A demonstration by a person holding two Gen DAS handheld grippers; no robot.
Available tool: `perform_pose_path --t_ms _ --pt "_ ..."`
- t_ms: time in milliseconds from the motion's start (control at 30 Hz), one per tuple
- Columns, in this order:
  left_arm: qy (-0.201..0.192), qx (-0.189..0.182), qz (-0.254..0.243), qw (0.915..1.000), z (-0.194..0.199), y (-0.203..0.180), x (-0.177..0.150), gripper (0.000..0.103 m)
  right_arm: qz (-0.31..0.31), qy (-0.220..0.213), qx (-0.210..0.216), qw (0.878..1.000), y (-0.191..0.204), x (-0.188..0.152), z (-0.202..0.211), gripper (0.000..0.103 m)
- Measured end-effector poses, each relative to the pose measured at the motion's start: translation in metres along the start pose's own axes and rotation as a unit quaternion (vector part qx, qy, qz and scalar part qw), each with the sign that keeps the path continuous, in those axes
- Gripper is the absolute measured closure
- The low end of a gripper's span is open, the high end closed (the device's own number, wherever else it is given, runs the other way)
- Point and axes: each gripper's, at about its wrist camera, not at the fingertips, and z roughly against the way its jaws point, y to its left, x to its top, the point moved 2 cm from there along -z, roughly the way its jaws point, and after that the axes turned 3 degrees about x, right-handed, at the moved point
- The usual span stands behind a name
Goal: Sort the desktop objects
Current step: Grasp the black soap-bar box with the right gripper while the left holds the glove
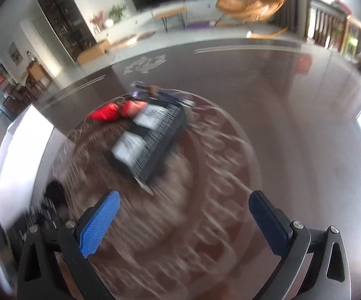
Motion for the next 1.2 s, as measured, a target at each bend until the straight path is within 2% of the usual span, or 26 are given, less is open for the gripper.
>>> perform_pose_path --t_ms 133,200,267,367,433,500,633,700,767,800,833,867,900,1033,1100,1200 --pt "0.000 0.000 0.000 1.0000 0.000 0.000 -0.002 0.060 -0.027 0.014 -0.014 0.999 0.021 0.022 -0.040 0.000" --pt "0.000 -0.001 0.001 1.0000 0.000 0.000 -0.002 0.060 -0.021 0.017 -0.024 0.999 0.026 0.024 -0.050 0.001" --pt "0.000 -0.002 0.001 1.0000 0.000 0.001 -0.003 0.060 0.010 -0.001 -0.039 0.999 0.036 0.024 -0.049 0.029" --pt "-0.001 -0.002 0.001 1.0000 0.000 0.002 -0.003 0.060 0.039 -0.015 -0.031 0.999 0.038 0.010 -0.041 0.039" --pt "-0.001 -0.003 0.001 1.0000 0.000 0.002 -0.003 0.060 0.064 -0.020 -0.025 0.997 0.039 -0.010 -0.032 0.041" --pt "-0.001 -0.005 0.003 1.0000 0.000 0.003 -0.003 0.061 0.098 -0.020 -0.010 0.995 0.040 -0.043 -0.018 0.041" --pt "-0.003 -0.031 0.006 0.9995 0.014 -0.004 -0.017 0.061 0.171 -0.025 0.004 0.985 0.032 -0.128 0.023 0.042" --pt "-0.005 -0.054 0.000 0.9985 0.028 -0.014 -0.033 0.061 0.176 -0.037 0.024 0.983 0.022 -0.163 0.043 0.041" --pt "-0.005 -0.046 -0.006 0.9989 0.041 -0.023 -0.047 0.060 0.180 -0.051 0.028 0.982 0.013 -0.184 0.055 0.041" --pt "-0.004 -0.037 -0.003 0.9993 0.045 -0.026 -0.051 0.056 0.181 -0.057 0.025 0.982 0.009 -0.188 0.057 0.038" --pt "-0.004 -0.028 0.001 0.9996 0.047 -0.028 -0.054 0.050 0.182 -0.057 0.021 0.981 0.005 -0.190 0.057 0.024" --pt "0.000 -0.019 0.002 0.9998 0.047 -0.028 -0.055 0.028 0.185 -0.053 0.010 0.981 0.003 -0.190 0.054 0.008" --pt "0.010 0.003 0.007 0.9999 0.044 -0.027 -0.055 0.014 0.184 -0.048 -0.001 0.982 0.002 -0.189 0.051 0.006" --pt "0.020 0.009 0.011 0.9997 0.041 -0.027 -0.053 0.009 0.194 -0.039 -0.015 0.980 0.006 -0.182 0.043 0.000" --pt "0.024 0.008 0.004 0.9997 0.040 -0.029 -0.053 0.003 0.190 -0.043 -0.018 0.981 0.005 -0.182 0.043 0.000" --pt "0.029 0.004 -0.003 0.9996 0.038 -0.030 -0.054 0.000 0.189 -0.045 -0.019 0.981 0.008 -0.184 0.045 0.000"
